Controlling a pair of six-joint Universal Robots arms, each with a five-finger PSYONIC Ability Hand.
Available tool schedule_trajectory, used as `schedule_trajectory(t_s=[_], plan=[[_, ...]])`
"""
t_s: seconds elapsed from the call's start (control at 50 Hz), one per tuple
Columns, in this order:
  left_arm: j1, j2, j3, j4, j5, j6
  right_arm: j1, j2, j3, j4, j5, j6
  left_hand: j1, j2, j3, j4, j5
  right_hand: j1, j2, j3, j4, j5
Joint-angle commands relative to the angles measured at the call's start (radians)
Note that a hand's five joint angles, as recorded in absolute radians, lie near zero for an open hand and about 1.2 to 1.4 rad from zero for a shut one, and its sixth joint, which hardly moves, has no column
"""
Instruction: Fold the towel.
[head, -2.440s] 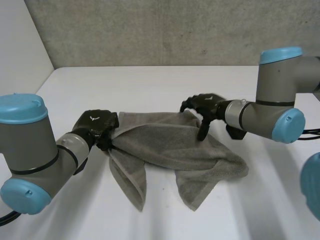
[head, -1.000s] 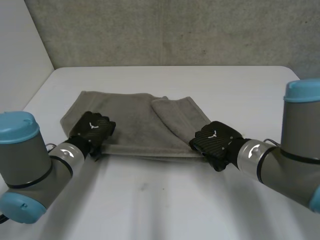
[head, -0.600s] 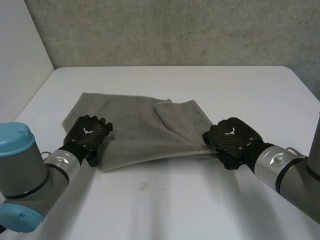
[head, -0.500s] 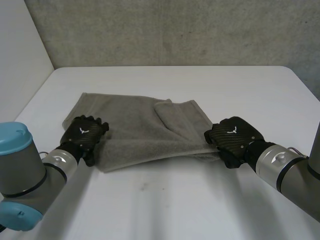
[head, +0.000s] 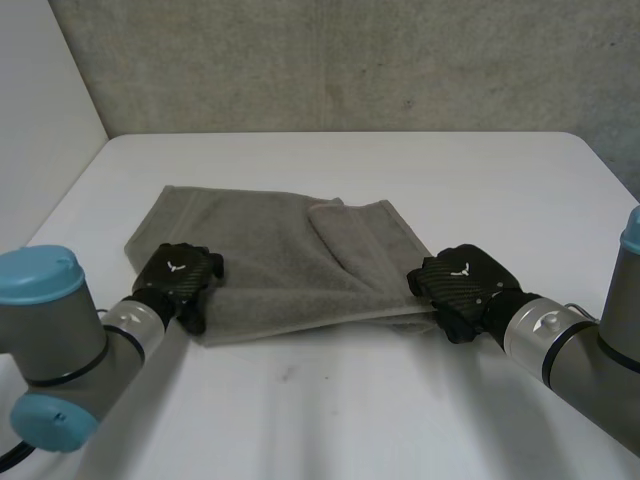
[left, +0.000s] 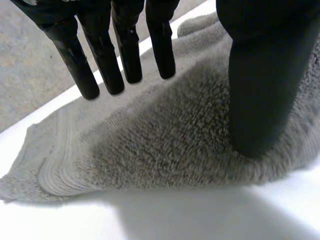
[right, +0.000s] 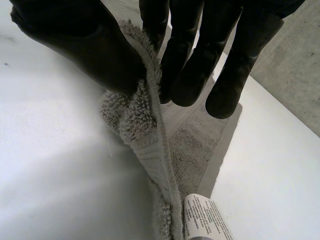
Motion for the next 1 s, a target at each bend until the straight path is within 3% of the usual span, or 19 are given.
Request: schedule_trajectory(t_s=[0.02,0.1,0.14,0.2,0.28,0.4,0.44,0.52,0.56,0.62,0.66,0.76,0.8,0.82,0.86,1.0], plan=[[0.002,-0.050,0.073,-0.013,-0.004,0.000,-0.007,-0.009,-0.009,0.002,0.003,0.000,0.831,0.834,0.834,0.834,0.839,0.064,0.058,0.066,0.056,0.037],[0.008,0.034,0.069,-0.044,-0.006,0.000,-0.007,-0.075,-0.038,0.017,0.012,0.002,0.833,0.837,0.837,0.837,0.841,0.064,0.058,0.066,0.056,0.037],[0.002,0.207,0.057,-0.111,-0.004,-0.004,-0.007,-0.123,-0.049,0.033,0.011,0.000,0.833,0.837,0.837,0.837,0.841,0.064,0.058,0.066,0.056,0.037],[0.001,0.283,0.058,-0.147,-0.003,-0.006,-0.008,-0.206,-0.079,0.082,0.008,-0.004,0.833,0.837,0.837,0.837,0.841,0.064,0.058,0.066,0.056,0.037],[0.001,0.535,0.090,-0.291,0.017,-0.006,-0.017,-0.259,-0.153,0.232,-0.006,-0.009,0.833,0.837,0.837,0.837,0.841,0.064,0.058,0.066,0.056,0.037],[0.010,0.580,0.117,-0.403,0.095,-0.004,-0.033,-0.261,-0.219,0.347,-0.015,-0.048,0.833,0.837,0.837,0.837,0.841,0.064,0.058,0.066,0.056,0.037],[0.018,0.512,0.135,-0.440,0.137,-0.001,-0.034,-0.249,-0.225,0.353,-0.023,-0.068,0.833,0.837,0.837,0.837,0.841,0.064,0.058,0.066,0.056,0.037],[0.024,0.369,0.176,-0.440,0.141,0.002,-0.034,-0.210,-0.236,0.349,-0.035,-0.105,0.833,0.837,0.837,0.837,0.841,0.064,0.058,0.066,0.056,0.037],[0.047,0.205,0.251,-0.441,0.141,0.009,-0.025,-0.120,-0.275,0.353,-0.031,-0.127,0.833,0.837,0.837,0.837,0.841,0.064,0.058,0.066,0.056,0.037],[0.051,0.122,0.302,-0.443,0.141,0.014,-0.021,-0.016,-0.328,0.353,-0.026,-0.128,0.833,0.837,0.837,0.837,0.841,0.064,0.058,0.066,0.056,0.037],[0.050,-0.045,0.429,-0.443,0.140,0.032,-0.018,0.038,-0.355,0.353,-0.022,-0.128,0.833,0.837,0.837,0.837,0.841,0.064,0.058,0.066,0.056,0.037],[0.045,-0.243,0.632,-0.443,0.126,0.065,-0.008,0.210,-0.467,0.350,-0.008,-0.113,0.833,0.837,0.837,0.837,0.841,0.064,0.058,0.066,0.056,0.037],[0.045,-0.332,0.756,-0.443,0.103,0.072,-0.008,0.234,-0.484,0.349,-0.005,-0.112,0.598,0.601,0.601,0.601,0.605,0.064,0.058,0.066,0.056,0.037],[0.045,-0.332,0.756,-0.443,0.103,0.072,-0.008,0.250,-0.499,0.347,0.006,-0.108,0.596,0.599,0.600,0.600,0.604,0.064,0.058,0.066,0.056,0.037],[0.044,-0.386,0.852,-0.443,0.066,0.074,-0.007,0.259,-0.509,0.346,0.020,-0.105,0.102,0.105,0.105,0.105,0.109,0.064,0.058,0.066,0.056,0.037],[0.039,-0.354,0.896,-0.455,-0.004,0.062,0.013,0.256,-0.510,0.294,0.072,-0.098,-0.316,-0.313,-0.313,-0.313,-0.309,0.064,0.058,0.066,0.056,0.037]])
